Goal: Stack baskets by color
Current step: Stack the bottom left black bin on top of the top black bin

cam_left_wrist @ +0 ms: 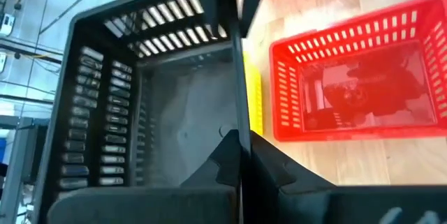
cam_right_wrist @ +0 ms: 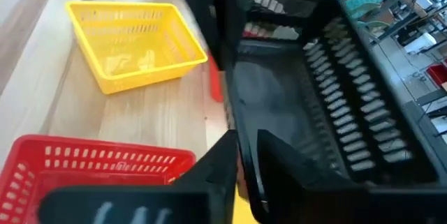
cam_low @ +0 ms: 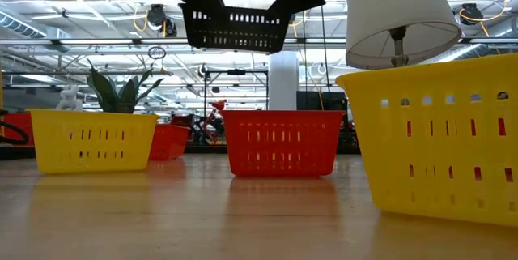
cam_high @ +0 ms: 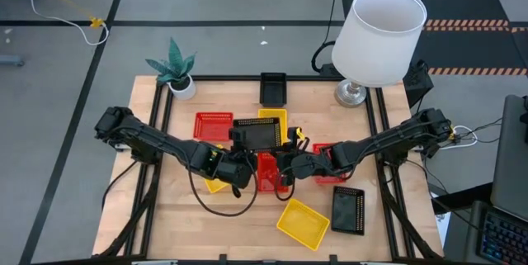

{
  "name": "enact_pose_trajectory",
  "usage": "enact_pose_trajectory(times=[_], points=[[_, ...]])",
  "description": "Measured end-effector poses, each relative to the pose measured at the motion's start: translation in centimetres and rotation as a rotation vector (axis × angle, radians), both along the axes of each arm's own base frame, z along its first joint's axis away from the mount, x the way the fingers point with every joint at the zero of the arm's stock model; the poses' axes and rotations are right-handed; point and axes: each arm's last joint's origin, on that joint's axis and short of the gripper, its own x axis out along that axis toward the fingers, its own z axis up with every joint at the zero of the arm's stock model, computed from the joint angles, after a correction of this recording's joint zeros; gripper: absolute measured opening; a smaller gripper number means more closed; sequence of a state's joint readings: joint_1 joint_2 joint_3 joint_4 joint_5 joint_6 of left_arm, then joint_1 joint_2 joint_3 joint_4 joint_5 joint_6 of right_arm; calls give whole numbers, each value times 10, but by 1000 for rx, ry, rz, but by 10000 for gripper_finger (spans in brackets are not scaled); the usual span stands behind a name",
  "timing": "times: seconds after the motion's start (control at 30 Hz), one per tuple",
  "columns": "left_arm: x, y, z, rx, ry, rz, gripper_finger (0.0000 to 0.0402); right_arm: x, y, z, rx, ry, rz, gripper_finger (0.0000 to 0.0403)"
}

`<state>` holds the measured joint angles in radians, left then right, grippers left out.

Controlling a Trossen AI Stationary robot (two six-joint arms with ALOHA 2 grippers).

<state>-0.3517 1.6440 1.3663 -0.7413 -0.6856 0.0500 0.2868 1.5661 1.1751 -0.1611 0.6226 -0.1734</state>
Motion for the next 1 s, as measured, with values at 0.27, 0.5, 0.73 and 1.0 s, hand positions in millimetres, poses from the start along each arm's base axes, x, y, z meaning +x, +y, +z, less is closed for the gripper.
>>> enact_pose_trajectory(times=[0.27,0.5,0.73,1.0], points=[[0,-3,1,2,-9,-16,22,-1,0,-1,-15,23,17,8],[2,-9,2,-49,-25,-58,36,-2,1,-3,-30,49,25,5],[2,-17,4,-53,-67,-74,129,-2,1,-3,-30,52,33,4],[-18,-32,30,-86,-152,-144,189,-3,5,-3,-48,73,83,3]])
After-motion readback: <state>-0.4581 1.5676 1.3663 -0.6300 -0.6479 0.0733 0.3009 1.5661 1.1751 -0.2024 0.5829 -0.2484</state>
